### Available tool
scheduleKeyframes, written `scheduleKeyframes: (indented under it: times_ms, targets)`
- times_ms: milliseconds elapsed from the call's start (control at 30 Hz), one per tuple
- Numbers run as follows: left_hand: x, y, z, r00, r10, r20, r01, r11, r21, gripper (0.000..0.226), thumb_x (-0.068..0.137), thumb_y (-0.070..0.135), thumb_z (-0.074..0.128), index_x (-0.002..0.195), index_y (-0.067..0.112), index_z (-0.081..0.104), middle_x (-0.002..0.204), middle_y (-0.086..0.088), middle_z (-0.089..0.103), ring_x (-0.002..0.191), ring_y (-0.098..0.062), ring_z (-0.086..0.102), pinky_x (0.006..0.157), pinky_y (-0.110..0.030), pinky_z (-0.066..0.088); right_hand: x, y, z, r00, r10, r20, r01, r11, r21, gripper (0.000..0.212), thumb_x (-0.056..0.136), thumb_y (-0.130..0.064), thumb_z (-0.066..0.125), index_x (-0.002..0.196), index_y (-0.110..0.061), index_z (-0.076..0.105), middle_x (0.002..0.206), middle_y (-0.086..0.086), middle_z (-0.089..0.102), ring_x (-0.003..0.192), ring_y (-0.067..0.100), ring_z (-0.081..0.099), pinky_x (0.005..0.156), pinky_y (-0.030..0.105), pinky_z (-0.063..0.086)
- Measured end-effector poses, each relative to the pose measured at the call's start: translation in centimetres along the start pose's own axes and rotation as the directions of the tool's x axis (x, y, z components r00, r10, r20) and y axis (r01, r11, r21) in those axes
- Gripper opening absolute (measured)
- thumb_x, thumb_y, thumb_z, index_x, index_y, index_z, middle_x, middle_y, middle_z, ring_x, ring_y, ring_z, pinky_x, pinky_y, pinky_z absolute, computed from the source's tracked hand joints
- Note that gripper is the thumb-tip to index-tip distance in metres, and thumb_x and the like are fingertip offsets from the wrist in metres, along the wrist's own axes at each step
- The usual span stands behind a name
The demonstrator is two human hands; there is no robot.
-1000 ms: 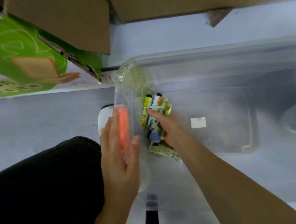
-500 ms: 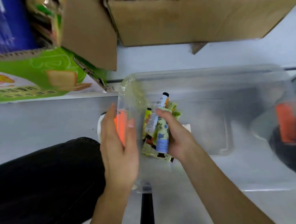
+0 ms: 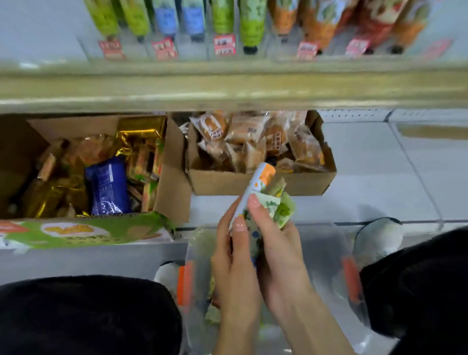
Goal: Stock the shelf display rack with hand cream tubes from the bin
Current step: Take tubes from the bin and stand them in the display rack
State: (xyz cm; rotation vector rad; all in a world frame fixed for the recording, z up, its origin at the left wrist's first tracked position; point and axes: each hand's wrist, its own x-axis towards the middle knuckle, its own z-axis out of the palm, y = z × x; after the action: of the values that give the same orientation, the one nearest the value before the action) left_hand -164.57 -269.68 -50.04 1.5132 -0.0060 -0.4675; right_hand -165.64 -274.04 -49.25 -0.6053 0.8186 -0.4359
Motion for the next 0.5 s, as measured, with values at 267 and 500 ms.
scheduleKeyframes:
  times_ms: [267,500]
  targets:
    - [-1.9,6.4,2.0,0.993,-0.101,-0.063,0.073,0.934,-0.350,0.017,0.094,0.033,0.048,0.079,0.034,0.053,0.068,0.023,0.062,0.055,0.016,0.059,0.049,-0.006,0.046,-3.1,-5.3,3.6,0.995,-0.078,0.068,0.080,0.996,-0.029,0.053,0.057,-0.034,0.077,0.103,-0.009,0.067,0.087,0.010,0.073,0.075,0.023,0.070,0.066,0.032,0.056]
    - [-2.7,7.5,2.7,0.991,0.123,0.041,-0.096,0.908,-0.408,0.025,0.096,0.016,0.047,0.111,0.017,0.066,0.108,-0.001,0.072,0.100,-0.014,0.068,0.080,-0.027,0.053,-5.2,-9.4,3.2,0.957,-0.236,0.169,0.250,0.966,-0.068,0.053,0.059,-0.033,0.075,0.105,-0.008,0.066,0.088,0.007,0.074,0.079,0.020,0.071,0.067,0.030,0.056]
